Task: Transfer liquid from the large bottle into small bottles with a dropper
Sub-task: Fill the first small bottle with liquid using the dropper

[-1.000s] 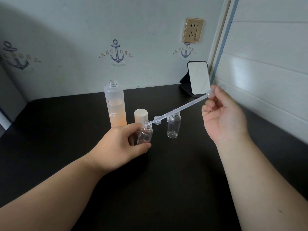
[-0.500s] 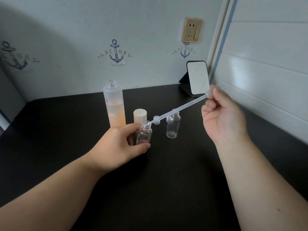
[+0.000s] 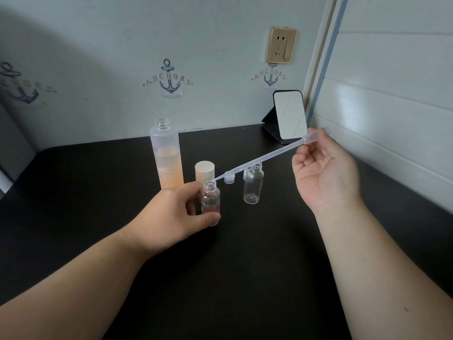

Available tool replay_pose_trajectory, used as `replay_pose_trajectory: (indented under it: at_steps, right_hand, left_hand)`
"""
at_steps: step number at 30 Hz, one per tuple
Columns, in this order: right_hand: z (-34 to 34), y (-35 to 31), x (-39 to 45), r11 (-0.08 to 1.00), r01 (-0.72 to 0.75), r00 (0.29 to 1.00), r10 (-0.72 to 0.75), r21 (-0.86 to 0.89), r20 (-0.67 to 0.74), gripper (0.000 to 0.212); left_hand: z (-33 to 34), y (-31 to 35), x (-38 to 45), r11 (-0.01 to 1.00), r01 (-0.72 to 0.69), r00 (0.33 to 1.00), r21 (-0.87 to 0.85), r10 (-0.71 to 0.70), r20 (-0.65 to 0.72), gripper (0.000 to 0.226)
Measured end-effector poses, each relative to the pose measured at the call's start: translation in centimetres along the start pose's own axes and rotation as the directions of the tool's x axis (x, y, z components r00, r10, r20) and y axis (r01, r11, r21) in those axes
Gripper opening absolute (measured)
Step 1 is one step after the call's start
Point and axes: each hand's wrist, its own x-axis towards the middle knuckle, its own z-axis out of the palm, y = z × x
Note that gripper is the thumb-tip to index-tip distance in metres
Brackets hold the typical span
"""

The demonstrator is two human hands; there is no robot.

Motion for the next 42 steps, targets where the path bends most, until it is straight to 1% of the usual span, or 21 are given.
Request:
replay_pose_trajectory:
  at_steps: [4,8,10,12,13,15,17,19,20,21,22,24,26,27,29,30,33,35,37,42]
  right_hand:
    - [-0.1,0.0,0.0,1.0,-0.01,1.0,0.01,-0.002,0.002,0.022]
    - [-0.2,0.0,0.1,1.0,-0.004,1.0,0.004,0.007,-0.013,0.024]
    - [-0.2,0.0,0.1,1.0,0.001,1.0,-0.001,0.006,-0.01,0.025]
    - [-0.2,-0.1,0.1,1.0,-0.001,1.0,0.001,0.014,-0.002,0.024]
    - [-0.2,-0.1,0.1,1.0,-0.003,1.0,0.003,0.015,-0.001,0.025]
    - [-0.2,-0.1,0.0,1.0,0.0,1.0,0.0,0.008,-0.002,0.027]
    - [-0.1,-0.1,-0.1,1.0,0.001,1.0,-0.001,0.009,0.002,0.028]
    - [0.0,-0.2,-0.2,1.0,-0.002,1.0,0.001,0.014,0.001,0.026]
    - [0.0,-0.2,-0.3,1.0,-0.003,1.0,0.003,0.019,-0.002,0.024]
    - [0.0,-0.2,-0.3,1.0,-0.005,1.0,0.005,0.024,-0.003,0.021]
    - [0.1,-0.2,-0.3,1.0,-0.006,1.0,0.006,0.029,-0.002,0.018]
    - [0.1,-0.2,-0.3,1.0,-0.004,1.0,0.005,0.029,-0.005,0.015]
    - [0.1,-0.1,-0.3,1.0,-0.002,1.0,0.002,0.022,-0.003,0.014]
    - [0.1,0.0,-0.3,1.0,-0.003,1.0,0.003,0.02,-0.001,0.015]
    - [0.1,0.1,-0.3,1.0,-0.004,1.0,0.004,0.013,0.004,0.015]
    - [0.1,0.1,-0.2,1.0,-0.004,1.0,0.004,0.01,0.008,0.015]
    - [0.1,0.2,-0.2,1.0,-0.001,1.0,0.001,0.014,0.024,0.015]
    - [0.1,0.1,-0.1,0.999,0.003,1.0,-0.004,0.035,0.027,0.016]
    - [0.1,0.0,-0.1,0.998,0.008,0.999,-0.01,0.059,0.038,0.017]
    - [0.2,-0.1,-0.2,0.998,0.02,0.999,-0.023,0.065,0.048,0.02]
  left_hand:
    - [0.0,-0.1,0.0,1.0,0.001,1.0,0.005,-0.001,-0.009,0.023]
    - [0.0,0.0,-0.1,1.0,-0.025,0.999,-0.012,0.025,-0.027,0.028]
    - [-0.1,-0.1,-0.3,0.995,-0.054,0.994,-0.087,0.046,-0.097,0.032]
    - [-0.4,-0.2,-0.6,0.976,-0.073,0.977,-0.203,0.03,-0.21,0.03]
    - [-0.5,-0.2,-0.8,0.97,-0.095,0.96,-0.226,0.029,-0.278,0.028]
    - [-0.7,-0.3,-0.9,0.971,-0.121,0.906,-0.204,0.024,-0.423,0.023]
    - [-0.8,-0.3,-0.9,0.979,-0.086,0.82,-0.184,-0.035,-0.572,0.016]
    - [-0.9,-0.6,-0.6,0.983,-0.026,0.735,-0.18,-0.103,-0.67,0.027]
    - [-1.0,-0.8,-0.3,0.983,0.008,0.711,-0.186,-0.136,-0.69,0.034]
    - [-1.0,-1.0,-0.1,0.979,0.045,0.705,-0.199,-0.173,-0.688,0.041]
    - [-1.0,-1.3,0.1,0.971,0.084,0.719,-0.223,-0.215,-0.661,0.049]
    - [-0.9,-1.9,0.6,0.949,0.159,0.774,-0.271,-0.291,-0.563,0.067]
    - [-0.6,-2.3,0.9,0.945,0.217,0.816,-0.247,-0.314,-0.486,0.075]
    - [-0.5,-2.5,1.1,0.946,0.244,0.824,-0.213,-0.318,-0.469,0.071]
    - [-0.3,-2.7,1.2,0.948,0.282,0.825,-0.145,-0.317,-0.468,0.055]
    - [-0.3,-2.7,1.2,0.948,0.287,0.824,-0.134,-0.316,-0.471,0.05]
    - [-0.4,-2.6,1.1,0.953,0.266,0.825,-0.143,-0.302,-0.479,0.046]
    - [-0.6,-2.2,1.0,0.959,0.245,0.836,-0.14,-0.282,-0.471,0.038]
    - [-0.6,-1.6,0.8,0.966,0.227,0.846,-0.125,-0.259,-0.465,0.038]
    - [-0.7,-0.8,0.5,0.982,0.184,0.873,-0.049,-0.186,-0.45,0.048]
